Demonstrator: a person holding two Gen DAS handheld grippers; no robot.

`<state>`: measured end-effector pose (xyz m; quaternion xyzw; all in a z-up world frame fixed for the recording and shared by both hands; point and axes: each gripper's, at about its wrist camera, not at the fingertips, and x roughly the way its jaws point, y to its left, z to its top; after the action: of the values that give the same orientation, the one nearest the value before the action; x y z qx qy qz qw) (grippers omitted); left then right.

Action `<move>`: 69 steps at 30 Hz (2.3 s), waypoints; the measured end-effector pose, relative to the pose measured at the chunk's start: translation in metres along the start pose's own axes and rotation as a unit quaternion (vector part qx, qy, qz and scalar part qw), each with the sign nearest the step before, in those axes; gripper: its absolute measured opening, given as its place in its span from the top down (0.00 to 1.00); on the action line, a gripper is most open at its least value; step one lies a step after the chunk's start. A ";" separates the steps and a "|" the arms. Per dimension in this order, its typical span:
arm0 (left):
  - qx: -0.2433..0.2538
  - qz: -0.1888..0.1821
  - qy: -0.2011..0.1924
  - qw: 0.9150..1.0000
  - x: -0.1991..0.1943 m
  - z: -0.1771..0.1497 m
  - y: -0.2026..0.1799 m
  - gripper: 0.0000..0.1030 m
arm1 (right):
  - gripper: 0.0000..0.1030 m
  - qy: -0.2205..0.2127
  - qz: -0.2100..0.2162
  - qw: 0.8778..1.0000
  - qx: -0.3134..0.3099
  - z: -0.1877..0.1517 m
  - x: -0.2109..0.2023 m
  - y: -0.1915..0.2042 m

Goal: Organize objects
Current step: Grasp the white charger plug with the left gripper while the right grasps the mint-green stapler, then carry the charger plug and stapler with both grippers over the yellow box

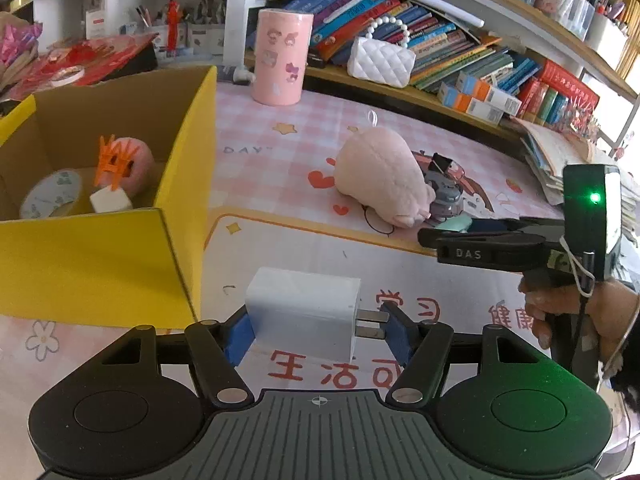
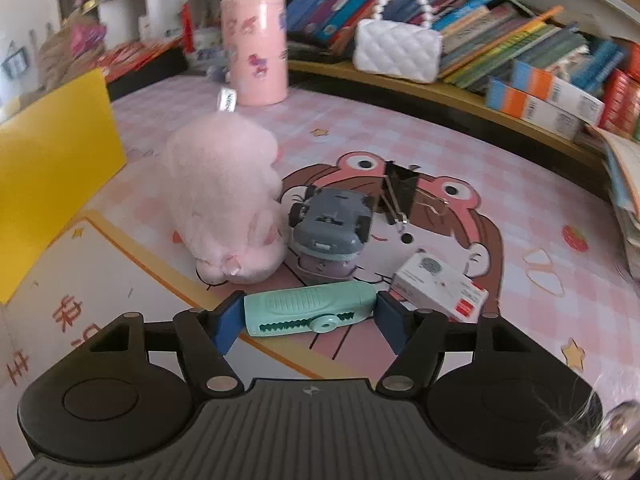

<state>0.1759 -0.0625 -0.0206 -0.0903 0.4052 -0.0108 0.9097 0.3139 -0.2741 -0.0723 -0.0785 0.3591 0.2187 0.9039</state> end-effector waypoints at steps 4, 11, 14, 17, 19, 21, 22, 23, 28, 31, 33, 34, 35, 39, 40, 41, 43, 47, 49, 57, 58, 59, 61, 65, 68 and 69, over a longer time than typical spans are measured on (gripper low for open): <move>-0.001 -0.009 -0.006 1.000 -0.007 -0.007 0.004 0.36 | 0.35 -0.006 -0.008 1.000 0.028 -0.005 -0.023 0.009; -0.002 -0.027 -0.024 0.999 -0.024 -0.014 0.020 0.36 | 0.35 0.016 -0.057 0.993 0.104 -0.015 -0.071 0.044; -0.003 -0.031 -0.039 0.999 -0.036 -0.015 0.031 0.36 | 0.35 0.021 -0.047 0.988 0.144 -0.020 -0.094 0.065; -0.006 -0.033 -0.047 0.998 -0.048 -0.019 0.046 0.36 | 0.35 0.014 -0.049 0.990 0.130 -0.022 -0.110 0.097; -0.012 -0.028 -0.053 0.998 -0.057 -0.022 0.061 0.36 | 0.35 0.005 -0.044 0.993 0.109 -0.021 -0.116 0.121; -0.021 -0.021 -0.061 0.998 -0.066 -0.026 0.077 0.36 | 0.35 -0.002 -0.039 0.996 0.086 -0.020 -0.121 0.145; -0.029 -0.017 -0.064 0.997 -0.072 -0.028 0.087 0.36 | 0.35 -0.004 -0.036 0.996 0.077 -0.020 -0.123 0.157; -0.034 -0.014 -0.066 0.997 -0.077 -0.030 0.095 0.36 | 0.35 -0.004 -0.032 0.997 0.068 -0.021 -0.125 0.168; -0.048 -0.005 -0.073 0.996 -0.101 -0.046 0.131 0.36 | 0.35 0.002 -0.013 0.999 0.042 -0.024 -0.131 0.220; -0.054 0.005 -0.074 0.996 -0.112 -0.053 0.150 0.36 | 0.35 0.002 -0.004 1.000 0.029 -0.023 -0.132 0.247; -0.062 0.010 -0.078 0.995 -0.121 -0.058 0.164 0.36 | 0.35 0.003 0.001 1.000 0.023 -0.024 -0.133 0.263; -0.064 0.011 -0.079 0.995 -0.124 -0.059 0.169 0.36 | 0.35 0.003 0.003 1.000 0.020 -0.024 -0.134 0.271; -0.065 0.013 -0.081 0.995 -0.128 -0.061 0.174 0.36 | 0.35 0.004 0.005 1.000 0.019 -0.025 -0.135 0.278; -0.062 0.015 -0.089 0.994 -0.141 -0.067 0.190 0.36 | 0.35 0.000 0.010 1.000 0.013 -0.027 -0.139 0.303; -0.057 0.017 -0.093 0.994 -0.145 -0.068 0.194 0.36 | 0.35 -0.001 0.011 1.000 0.011 -0.028 -0.140 0.309; -0.052 0.020 -0.097 0.994 -0.148 -0.069 0.196 0.36 | 0.35 -0.003 0.012 1.000 0.011 -0.029 -0.141 0.314; -0.041 0.024 -0.107 0.993 -0.155 -0.070 0.200 0.36 | 0.35 -0.005 0.011 1.000 0.011 -0.029 -0.143 0.324; -0.035 0.024 -0.121 0.992 -0.166 -0.071 0.210 0.36 | 0.35 -0.014 0.009 1.000 0.014 -0.029 -0.147 0.340; -0.034 0.023 -0.127 0.991 -0.170 -0.070 0.214 0.36 | 0.35 -0.017 0.007 1.000 0.016 -0.028 -0.148 0.344; -0.025 0.013 -0.153 0.988 -0.179 -0.055 0.224 0.36 | 0.35 -0.036 -0.002 0.999 0.010 -0.015 -0.155 0.356; -0.025 0.011 -0.157 0.987 -0.178 -0.050 0.224 0.36 | 0.35 -0.040 -0.004 0.999 0.009 -0.010 -0.155 0.355; -0.025 0.010 -0.160 0.987 -0.177 -0.046 0.224 0.36 | 0.35 -0.044 -0.005 0.999 0.008 -0.006 -0.154 0.354; -0.025 0.009 -0.167 0.986 -0.175 -0.036 0.222 0.36 | 0.35 -0.055 -0.008 0.998 0.006 0.005 -0.154 0.352; -0.024 0.006 -0.181 0.983 -0.168 -0.013 0.217 0.36 | 0.35 -0.083 -0.011 0.996 -0.003 0.030 -0.150 0.345; -0.024 0.009 -0.185 0.982 -0.160 0.002 0.213 0.36 | 0.35 -0.097 -0.011 0.995 -0.014 0.047 -0.138 0.338; -0.026 0.008 -0.184 0.983 -0.157 0.007 0.213 0.36 | 0.35 -0.097 -0.010 0.995 -0.015 0.053 -0.134 0.335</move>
<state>0.0644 0.1625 0.0625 -0.1117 0.2318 0.0235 0.9660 0.1085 -0.0047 0.0624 -0.0744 0.2656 0.2216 0.9353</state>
